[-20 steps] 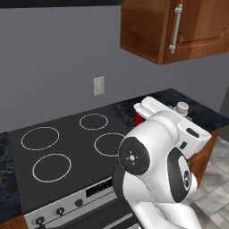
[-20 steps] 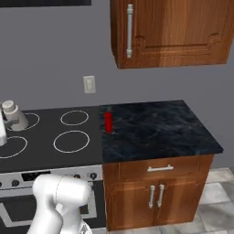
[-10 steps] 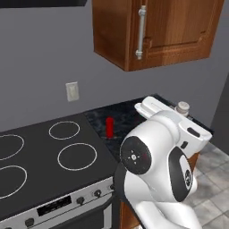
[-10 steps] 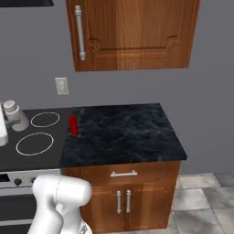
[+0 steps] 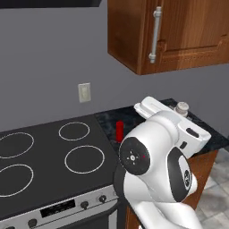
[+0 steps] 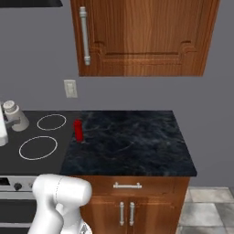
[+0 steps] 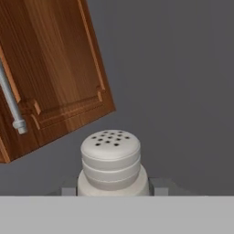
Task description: Collect the turmeric, ketchup, and shaker from the cabinet and place them next to the stove.
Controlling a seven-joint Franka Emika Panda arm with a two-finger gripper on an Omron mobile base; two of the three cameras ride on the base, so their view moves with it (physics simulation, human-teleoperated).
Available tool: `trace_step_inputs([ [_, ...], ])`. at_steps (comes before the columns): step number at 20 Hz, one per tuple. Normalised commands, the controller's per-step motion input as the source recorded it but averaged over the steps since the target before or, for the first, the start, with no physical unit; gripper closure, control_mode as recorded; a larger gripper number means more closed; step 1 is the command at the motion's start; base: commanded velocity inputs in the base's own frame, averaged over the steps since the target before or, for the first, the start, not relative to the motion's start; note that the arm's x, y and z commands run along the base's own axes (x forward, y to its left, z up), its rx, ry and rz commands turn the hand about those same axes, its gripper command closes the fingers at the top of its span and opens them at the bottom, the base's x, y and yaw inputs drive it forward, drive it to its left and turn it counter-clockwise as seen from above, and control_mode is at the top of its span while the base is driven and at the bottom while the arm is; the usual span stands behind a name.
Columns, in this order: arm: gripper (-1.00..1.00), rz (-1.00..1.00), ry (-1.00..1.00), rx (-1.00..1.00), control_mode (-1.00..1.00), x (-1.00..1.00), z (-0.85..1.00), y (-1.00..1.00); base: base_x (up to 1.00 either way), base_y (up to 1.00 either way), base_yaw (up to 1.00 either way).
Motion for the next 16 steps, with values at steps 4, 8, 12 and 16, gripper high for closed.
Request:
trace_step_inputs([
  [4, 1.0, 0.0, 0.0, 0.0, 1.0, 0.0, 0.0, 0.0, 0.39, -0.11, 0.24],
  [8, 1.0, 0.0, 0.0, 0.0, 1.0, 0.0, 0.0, 0.0, 0.3, -0.18, 0.21],
  [12, 1.0, 0.0, 0.0, 0.0, 1.0, 0.0, 0.0, 0.0, 0.32, -0.21, 0.18],
  [16, 1.0, 0.0, 0.0, 0.0, 1.0, 0.0, 0.0, 0.0, 0.31, -0.17, 0.17],
])
